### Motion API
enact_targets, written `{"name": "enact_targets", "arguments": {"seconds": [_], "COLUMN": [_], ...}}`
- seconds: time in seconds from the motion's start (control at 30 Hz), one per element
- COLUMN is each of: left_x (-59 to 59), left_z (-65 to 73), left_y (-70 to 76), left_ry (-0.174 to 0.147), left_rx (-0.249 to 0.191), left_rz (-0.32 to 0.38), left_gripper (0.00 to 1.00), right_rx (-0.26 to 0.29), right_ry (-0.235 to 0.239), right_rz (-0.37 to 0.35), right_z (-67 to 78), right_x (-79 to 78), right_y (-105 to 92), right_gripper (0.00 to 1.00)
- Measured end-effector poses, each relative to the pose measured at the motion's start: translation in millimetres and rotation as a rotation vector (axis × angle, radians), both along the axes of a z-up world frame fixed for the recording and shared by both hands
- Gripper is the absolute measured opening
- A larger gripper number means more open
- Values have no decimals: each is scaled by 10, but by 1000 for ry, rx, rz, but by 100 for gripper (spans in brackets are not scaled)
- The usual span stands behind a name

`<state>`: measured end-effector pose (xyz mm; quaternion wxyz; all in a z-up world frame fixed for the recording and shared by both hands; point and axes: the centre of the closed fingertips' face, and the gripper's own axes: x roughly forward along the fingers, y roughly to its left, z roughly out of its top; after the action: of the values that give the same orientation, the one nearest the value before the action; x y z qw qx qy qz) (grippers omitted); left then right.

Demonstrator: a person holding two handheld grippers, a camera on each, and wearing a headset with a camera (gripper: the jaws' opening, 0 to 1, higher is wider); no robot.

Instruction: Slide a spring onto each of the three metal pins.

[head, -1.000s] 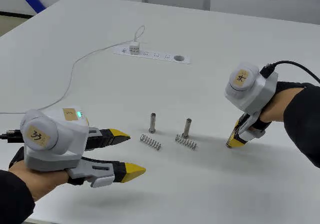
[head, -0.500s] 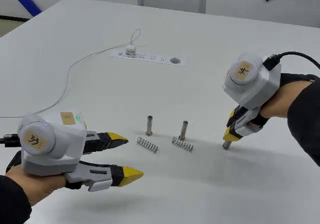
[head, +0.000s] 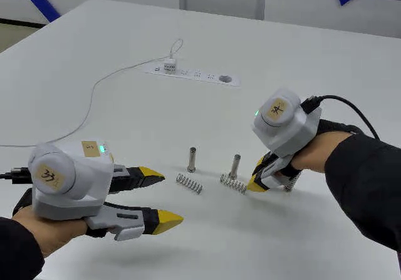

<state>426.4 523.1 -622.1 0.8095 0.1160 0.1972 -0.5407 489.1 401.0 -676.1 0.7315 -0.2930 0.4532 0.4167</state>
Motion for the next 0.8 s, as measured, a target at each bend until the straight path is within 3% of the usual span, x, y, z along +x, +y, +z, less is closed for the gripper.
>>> {"name": "enact_targets", "arguments": {"seconds": [0.33, 0.8], "left_x": [12, 11], "left_z": [-19, -25], "left_y": [6, 2], "left_ry": [2, 2], "left_rx": [2, 5], "left_rz": [0, -2], "left_gripper": [49, 48], "right_rx": [11, 7], "right_ry": [23, 42], "right_rz": [-20, -29], "right_z": [-130, -163], "right_x": [37, 31], "right_y": [82, 107], "right_gripper": [15, 12]}}
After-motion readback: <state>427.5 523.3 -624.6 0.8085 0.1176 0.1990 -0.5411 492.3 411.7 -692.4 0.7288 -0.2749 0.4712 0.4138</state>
